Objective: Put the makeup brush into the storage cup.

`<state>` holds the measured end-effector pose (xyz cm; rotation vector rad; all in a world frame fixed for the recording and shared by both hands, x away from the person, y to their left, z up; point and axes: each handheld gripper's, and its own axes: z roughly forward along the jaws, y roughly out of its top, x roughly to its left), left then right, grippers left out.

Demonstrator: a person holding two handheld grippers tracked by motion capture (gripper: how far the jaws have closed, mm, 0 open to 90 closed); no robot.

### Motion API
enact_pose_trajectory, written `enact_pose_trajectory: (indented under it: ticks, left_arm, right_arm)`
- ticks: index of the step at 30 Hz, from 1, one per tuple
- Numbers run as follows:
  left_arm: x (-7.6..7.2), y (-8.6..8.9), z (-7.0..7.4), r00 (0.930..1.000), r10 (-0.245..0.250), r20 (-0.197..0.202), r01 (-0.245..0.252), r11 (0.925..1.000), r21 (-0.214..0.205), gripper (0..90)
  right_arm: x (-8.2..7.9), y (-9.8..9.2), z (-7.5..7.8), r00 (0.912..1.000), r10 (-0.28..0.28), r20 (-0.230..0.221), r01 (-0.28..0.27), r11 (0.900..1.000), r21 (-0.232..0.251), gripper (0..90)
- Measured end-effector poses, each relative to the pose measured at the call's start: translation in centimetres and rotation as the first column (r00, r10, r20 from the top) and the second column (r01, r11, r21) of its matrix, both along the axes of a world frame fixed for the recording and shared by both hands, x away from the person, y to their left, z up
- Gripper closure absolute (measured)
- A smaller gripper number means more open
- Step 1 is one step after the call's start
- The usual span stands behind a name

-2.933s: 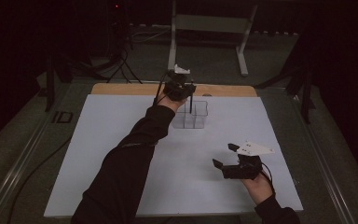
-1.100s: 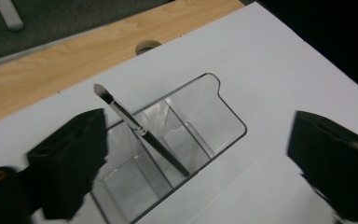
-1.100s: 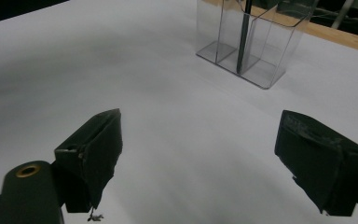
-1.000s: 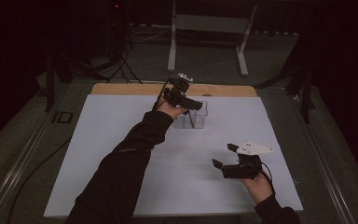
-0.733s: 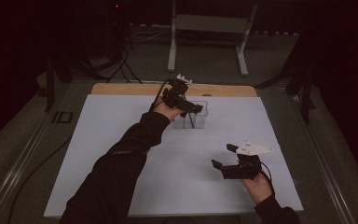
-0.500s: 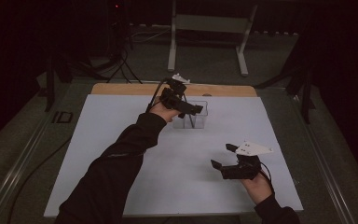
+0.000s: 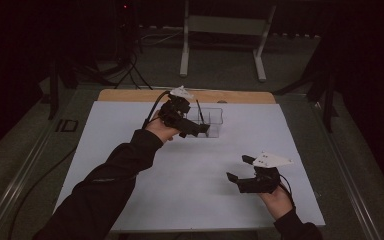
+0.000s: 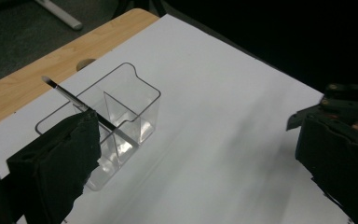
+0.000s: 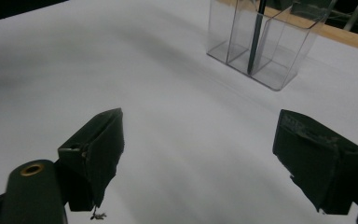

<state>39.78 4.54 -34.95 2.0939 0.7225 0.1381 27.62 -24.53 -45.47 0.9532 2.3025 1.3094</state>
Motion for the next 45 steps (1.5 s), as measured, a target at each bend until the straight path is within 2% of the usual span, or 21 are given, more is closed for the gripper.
enact_pose_trajectory:
  ticks: [7, 11, 16, 17, 18, 22, 25, 33, 38, 40, 45]
  left_arm:
    - [-1.6, 1.4, -0.1, 0.9994, -0.029, 0.021, 0.029, 0.9996, -0.007, 1.1]
    - [-2.7, 2.2, -1.0, 0.9989, -0.042, 0.022, 0.042, 0.9991, -0.011, 1.1]
    - [-3.7, 3.1, -2.1, 0.9980, -0.056, 0.031, 0.056, 0.9983, -0.014, 1.1]
    - [-4.2, 3.4, -2.5, 0.9966, -0.057, 0.060, 0.057, 0.9984, -0.003, 1.3]
    - [-4.3, 3.4, -2.6, 0.9961, -0.059, 0.066, 0.059, 0.9983, 0.000, 2.9]
    - [-4.8, 3.8, -3.3, 0.9964, -0.072, 0.044, 0.073, 0.9972, -0.014, 2.8]
    - [-5.7, 4.3, -4.1, 0.9945, -0.104, 0.017, 0.104, 0.9945, -0.013, 2.8]
    - [-7.5, 5.1, -5.5, 0.9911, -0.133, 0.008, 0.133, 0.9911, -0.008, 2.8]
    - [-8.5, 5.7, -6.7, 0.9902, -0.139, -0.007, 0.139, 0.9901, -0.022, 2.8]
    - [-8.9, 6.0, -7.3, 0.9894, -0.144, -0.020, 0.143, 0.9892, -0.033, 2.8]
    - [-9.9, 6.8, -8.6, 0.9884, -0.149, -0.030, 0.148, 0.9885, -0.030, 2.8]
  right_arm:
    - [-0.3, -0.5, -0.1, 0.9998, 0.019, -0.006, -0.019, 0.9997, 0.015, 16.3]
    - [-0.6, -0.8, -0.3, 0.9987, 0.050, -0.008, -0.050, 0.9984, 0.027, 16.2]
    - [-0.8, -1.2, -0.4, 0.9989, 0.044, -0.012, -0.044, 0.9982, 0.040, 15.8]
    - [-0.8, -1.2, -0.4, 0.9991, 0.042, -0.009, -0.042, 0.9985, 0.034, 15.6]
    - [-0.8, -1.3, -0.4, 0.9996, 0.027, 0.002, -0.028, 0.9993, 0.026, 14.3]
    - [-0.8, -1.4, -0.4, 0.9998, 0.021, 0.002, -0.021, 0.9994, 0.028, 14.3]
    - [-0.8, -1.5, -0.4, 0.9997, 0.024, 0.004, -0.024, 0.9996, 0.013, 14.4]
    - [-0.8, -1.5, -0.7, 0.9989, 0.048, -0.005, -0.047, 0.9983, 0.035, 14.3]
    - [-0.9, -1.8, -1.0, 0.9990, 0.043, -0.014, -0.043, 0.9979, 0.049, 14.3]
    - [-0.9, -1.9, -1.0, 0.9990, 0.043, -0.014, -0.043, 0.9980, 0.046, 14.3]
    - [-1.1, -2.1, -1.1, 0.9990, 0.043, -0.013, -0.043, 0.9987, 0.028, 14.4]
